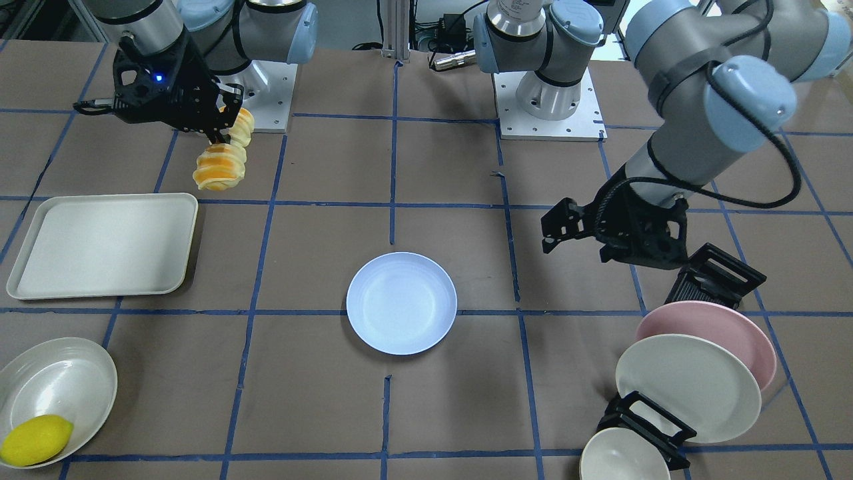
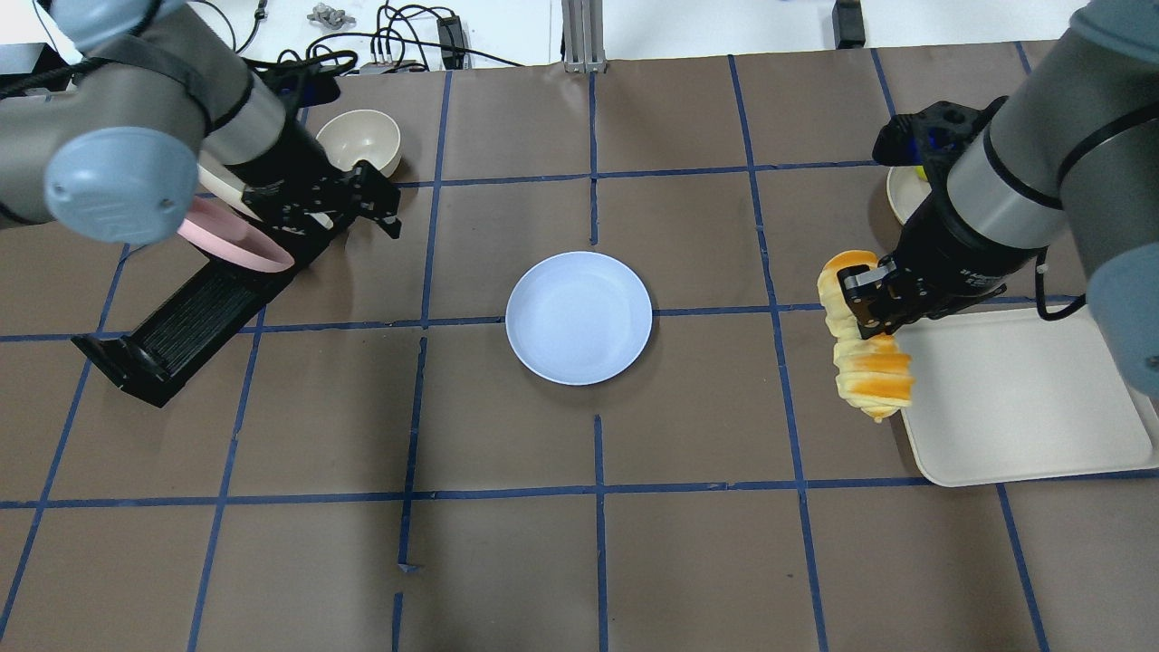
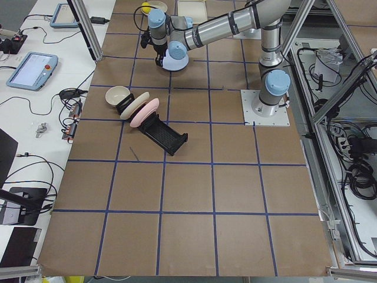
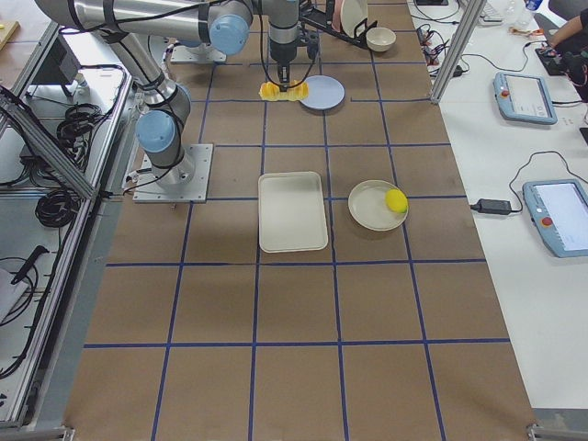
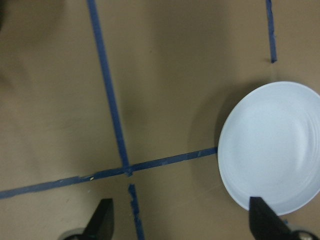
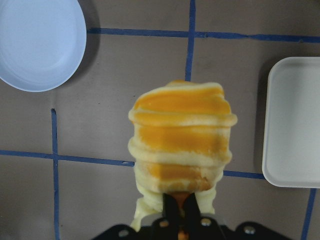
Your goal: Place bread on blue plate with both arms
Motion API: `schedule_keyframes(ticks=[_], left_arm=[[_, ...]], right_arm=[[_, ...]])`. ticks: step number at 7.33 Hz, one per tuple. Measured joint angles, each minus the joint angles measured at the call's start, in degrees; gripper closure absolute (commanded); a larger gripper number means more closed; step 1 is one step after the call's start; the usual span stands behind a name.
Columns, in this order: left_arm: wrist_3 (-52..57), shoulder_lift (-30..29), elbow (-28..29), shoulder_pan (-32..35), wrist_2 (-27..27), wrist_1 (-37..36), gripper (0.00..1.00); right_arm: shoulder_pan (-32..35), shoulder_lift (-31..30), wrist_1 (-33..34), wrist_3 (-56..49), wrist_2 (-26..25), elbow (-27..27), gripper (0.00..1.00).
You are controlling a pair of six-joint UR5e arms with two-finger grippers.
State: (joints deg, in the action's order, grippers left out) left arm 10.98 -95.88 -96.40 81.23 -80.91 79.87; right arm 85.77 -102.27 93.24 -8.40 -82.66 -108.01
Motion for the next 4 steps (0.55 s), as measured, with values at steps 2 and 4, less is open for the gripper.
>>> schedule_keyframes(ticks=[2, 4], left_arm=[[0.0, 4.8, 3.6, -0.3, -6.7, 8.6, 0.0], [-1.0, 5.8, 8.1, 2.8, -9.0, 12.7, 0.0]], right_arm=[[5.5, 4.5, 5.4, 4.9, 1.7, -0.3, 0.94], [11.7, 10.8, 15.7, 11.8, 1.2, -0.4, 0.94]])
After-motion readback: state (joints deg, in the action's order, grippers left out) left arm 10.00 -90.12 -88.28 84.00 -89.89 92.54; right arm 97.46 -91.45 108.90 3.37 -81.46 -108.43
